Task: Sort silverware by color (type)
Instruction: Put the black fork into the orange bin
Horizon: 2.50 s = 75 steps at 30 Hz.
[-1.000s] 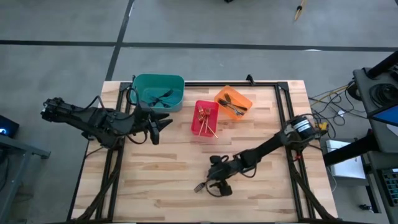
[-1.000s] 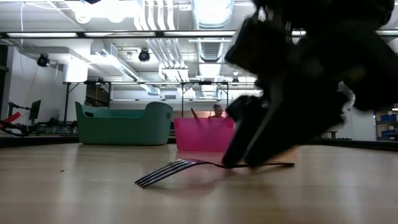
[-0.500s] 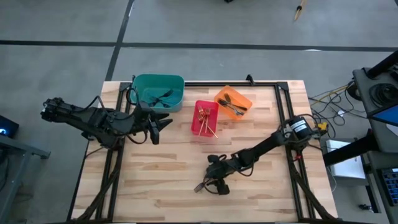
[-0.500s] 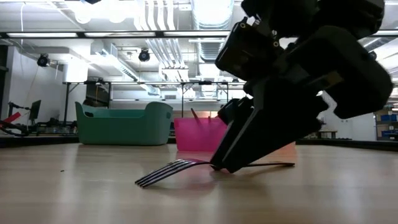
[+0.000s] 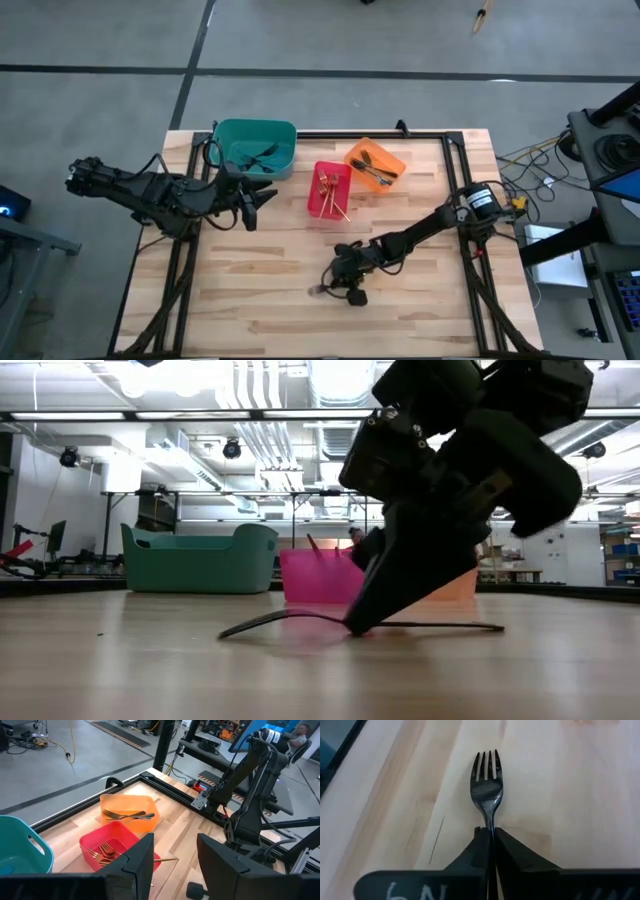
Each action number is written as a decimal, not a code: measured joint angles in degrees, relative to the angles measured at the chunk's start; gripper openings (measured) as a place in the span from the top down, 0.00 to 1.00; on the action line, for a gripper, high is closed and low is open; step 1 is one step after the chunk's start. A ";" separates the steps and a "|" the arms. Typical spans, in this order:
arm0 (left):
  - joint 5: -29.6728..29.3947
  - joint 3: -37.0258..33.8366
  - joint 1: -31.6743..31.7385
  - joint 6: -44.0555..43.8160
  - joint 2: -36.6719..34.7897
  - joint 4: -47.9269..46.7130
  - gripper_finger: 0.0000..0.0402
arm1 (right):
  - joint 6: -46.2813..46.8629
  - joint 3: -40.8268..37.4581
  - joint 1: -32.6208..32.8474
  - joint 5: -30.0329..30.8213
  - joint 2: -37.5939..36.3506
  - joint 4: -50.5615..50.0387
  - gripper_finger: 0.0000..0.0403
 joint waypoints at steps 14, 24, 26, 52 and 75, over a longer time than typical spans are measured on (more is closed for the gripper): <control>-0.01 0.02 0.33 4.72 -0.04 -0.36 0.68 | 7.21 2.97 -7.43 3.87 -18.93 -25.56 0.98; 0.42 0.02 10.02 5.62 -0.07 1.39 0.68 | -7.42 11.98 -22.48 8.98 -28.06 -42.17 0.98; 0.78 0.02 13.25 6.96 0.00 2.89 0.68 | -11.37 13.86 -26.36 10.09 -28.36 -44.73 0.98; 3.54 0.04 39.66 4.60 3.05 10.59 0.68 | -30.20 15.32 -55.97 17.62 -28.28 -55.92 0.98; 6.21 0.02 40.41 10.37 3.45 7.15 0.68 | -34.87 14.93 -52.51 23.78 -18.23 -62.75 0.98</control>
